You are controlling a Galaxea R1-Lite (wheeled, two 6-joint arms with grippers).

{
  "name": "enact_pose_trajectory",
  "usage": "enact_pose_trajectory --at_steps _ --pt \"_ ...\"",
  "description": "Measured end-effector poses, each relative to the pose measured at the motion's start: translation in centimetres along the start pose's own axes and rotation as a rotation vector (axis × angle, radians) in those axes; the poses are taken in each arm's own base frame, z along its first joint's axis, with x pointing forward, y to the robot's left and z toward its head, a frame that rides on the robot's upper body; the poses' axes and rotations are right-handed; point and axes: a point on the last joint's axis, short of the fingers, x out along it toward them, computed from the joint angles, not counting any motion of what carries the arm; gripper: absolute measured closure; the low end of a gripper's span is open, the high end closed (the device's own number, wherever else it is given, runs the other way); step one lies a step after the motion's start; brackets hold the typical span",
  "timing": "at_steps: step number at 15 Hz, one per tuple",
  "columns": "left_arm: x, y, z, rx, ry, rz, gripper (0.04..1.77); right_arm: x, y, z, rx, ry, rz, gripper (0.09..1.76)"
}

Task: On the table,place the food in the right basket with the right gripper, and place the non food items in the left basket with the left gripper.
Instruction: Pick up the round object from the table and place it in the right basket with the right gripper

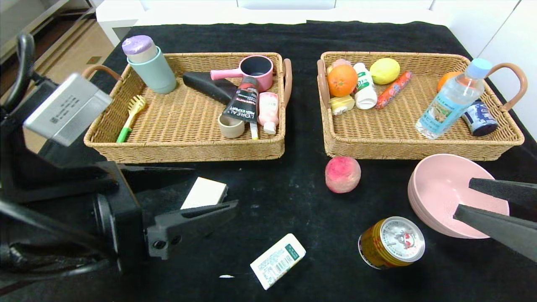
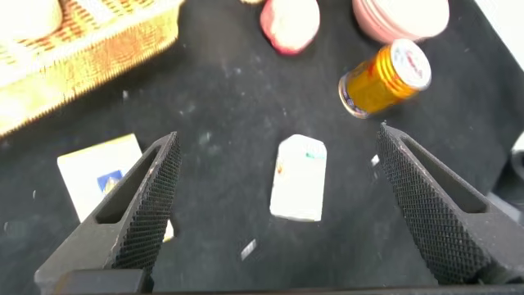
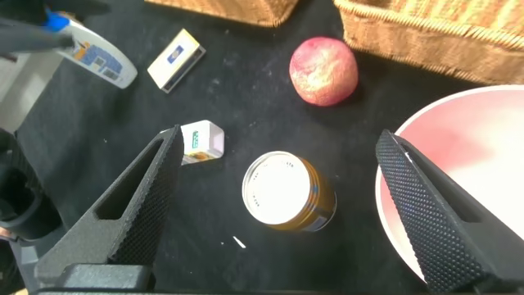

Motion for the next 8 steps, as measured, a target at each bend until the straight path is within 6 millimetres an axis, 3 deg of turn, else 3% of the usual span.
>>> enact_pose_trajectory --at_steps 3,8 --pt "0.85 0.40 -0.26 0.000 -0.032 0.015 0.09 0.52 0.01 -0.09 -0.002 0.019 0.009 0.14" --pt "0.40 0.38 -0.91 0.001 -0.027 0.009 0.09 0.91 -0.07 -0.01 -0.008 0.025 -0.016 0.14"
